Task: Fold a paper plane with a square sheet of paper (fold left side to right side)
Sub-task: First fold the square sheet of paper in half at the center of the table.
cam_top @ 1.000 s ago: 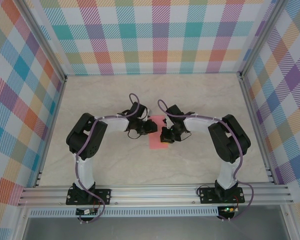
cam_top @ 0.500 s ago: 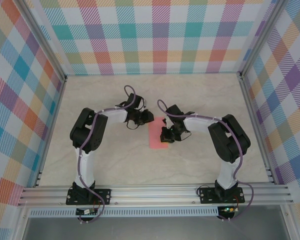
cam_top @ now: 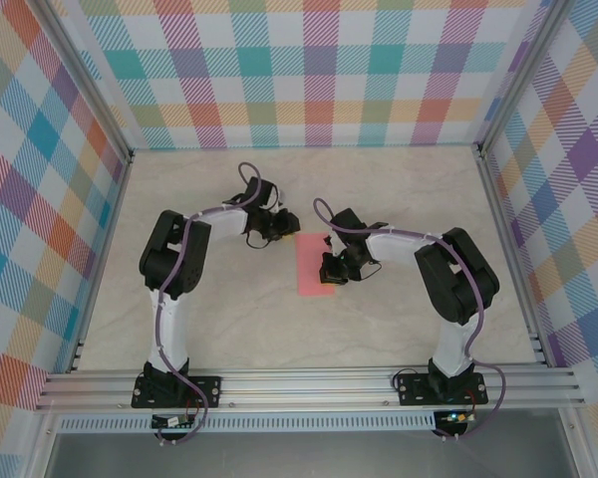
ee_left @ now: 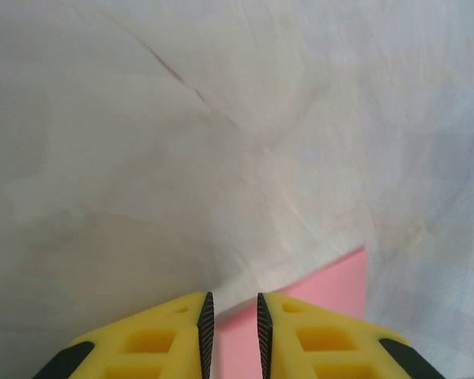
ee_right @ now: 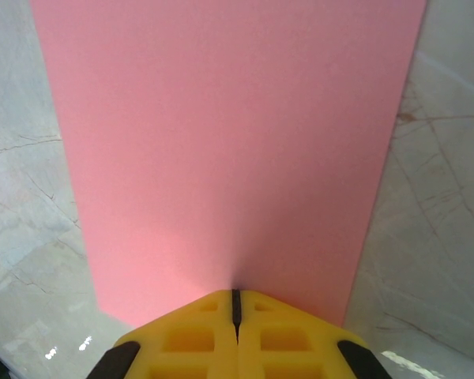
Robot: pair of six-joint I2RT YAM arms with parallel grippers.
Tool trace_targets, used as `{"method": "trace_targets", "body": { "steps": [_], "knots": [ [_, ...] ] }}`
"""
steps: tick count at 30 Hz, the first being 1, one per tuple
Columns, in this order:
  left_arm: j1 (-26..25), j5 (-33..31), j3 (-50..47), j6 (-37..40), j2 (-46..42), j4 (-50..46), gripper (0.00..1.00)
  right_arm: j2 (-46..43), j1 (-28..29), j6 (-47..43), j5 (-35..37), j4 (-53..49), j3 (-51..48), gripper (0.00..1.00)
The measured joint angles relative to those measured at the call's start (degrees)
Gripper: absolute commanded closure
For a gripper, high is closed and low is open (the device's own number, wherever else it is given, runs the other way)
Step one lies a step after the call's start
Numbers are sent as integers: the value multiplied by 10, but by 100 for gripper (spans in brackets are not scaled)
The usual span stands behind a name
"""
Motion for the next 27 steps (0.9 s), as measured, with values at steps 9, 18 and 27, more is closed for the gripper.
{"method": "trace_targets", "body": {
  "steps": [9,18,27],
  "knots": [
    [-3,8,-115,4,-92,28,76,3,0,0,0,-7,5,95],
    [-109,34,-213,-9,-173,78,76,5,0,-2,2,-12,9,95],
    [-115,23,-222,-15,-134,96,76,8,0,-4,3,-21,15,95]
  ]
}}
